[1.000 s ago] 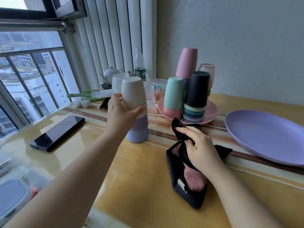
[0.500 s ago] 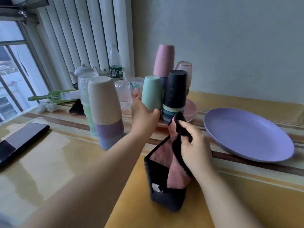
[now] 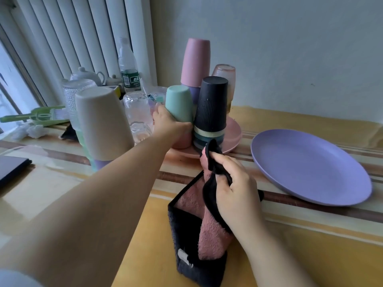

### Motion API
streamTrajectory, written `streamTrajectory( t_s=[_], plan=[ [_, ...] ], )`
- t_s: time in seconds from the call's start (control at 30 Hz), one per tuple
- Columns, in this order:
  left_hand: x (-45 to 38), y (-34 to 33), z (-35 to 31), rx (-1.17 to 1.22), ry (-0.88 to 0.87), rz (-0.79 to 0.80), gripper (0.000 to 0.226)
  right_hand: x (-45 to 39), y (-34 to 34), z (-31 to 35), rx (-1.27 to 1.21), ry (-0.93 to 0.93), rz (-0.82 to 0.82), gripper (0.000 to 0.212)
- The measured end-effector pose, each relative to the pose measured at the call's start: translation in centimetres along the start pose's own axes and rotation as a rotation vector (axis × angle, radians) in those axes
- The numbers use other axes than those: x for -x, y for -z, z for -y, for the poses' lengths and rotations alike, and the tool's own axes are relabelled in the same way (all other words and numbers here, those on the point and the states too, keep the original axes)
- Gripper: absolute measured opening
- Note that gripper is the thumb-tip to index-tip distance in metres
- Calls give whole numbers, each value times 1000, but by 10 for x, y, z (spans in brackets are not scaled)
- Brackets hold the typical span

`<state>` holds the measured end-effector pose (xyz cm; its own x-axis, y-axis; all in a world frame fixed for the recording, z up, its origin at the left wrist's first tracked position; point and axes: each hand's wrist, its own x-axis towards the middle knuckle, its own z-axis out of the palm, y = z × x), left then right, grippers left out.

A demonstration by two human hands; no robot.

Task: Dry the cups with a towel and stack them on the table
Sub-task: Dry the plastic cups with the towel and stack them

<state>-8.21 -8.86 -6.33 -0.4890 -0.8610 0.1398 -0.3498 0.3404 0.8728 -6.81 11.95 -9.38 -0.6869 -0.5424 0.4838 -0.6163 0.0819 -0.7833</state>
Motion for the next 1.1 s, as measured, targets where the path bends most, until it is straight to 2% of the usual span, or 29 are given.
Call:
streamTrajectory(
  t_s=[0.17, 0.5, 0.93, 1.1],
  plan=[
    [-1, -2, 4, 0, -91, -55, 70, 0, -1, 0, -19, -14, 12, 59],
    [0, -1, 1, 86, -111, -109, 66, 1, -2, -1, -21, -16, 17, 58],
    [2, -1, -1, -115, -225, -181, 70, 3, -1, 1, -13, -16, 30, 57],
    [1, -5, -2, -56, -244, -187, 71, 3, -1, 1, -19, -13, 39, 59]
  ],
)
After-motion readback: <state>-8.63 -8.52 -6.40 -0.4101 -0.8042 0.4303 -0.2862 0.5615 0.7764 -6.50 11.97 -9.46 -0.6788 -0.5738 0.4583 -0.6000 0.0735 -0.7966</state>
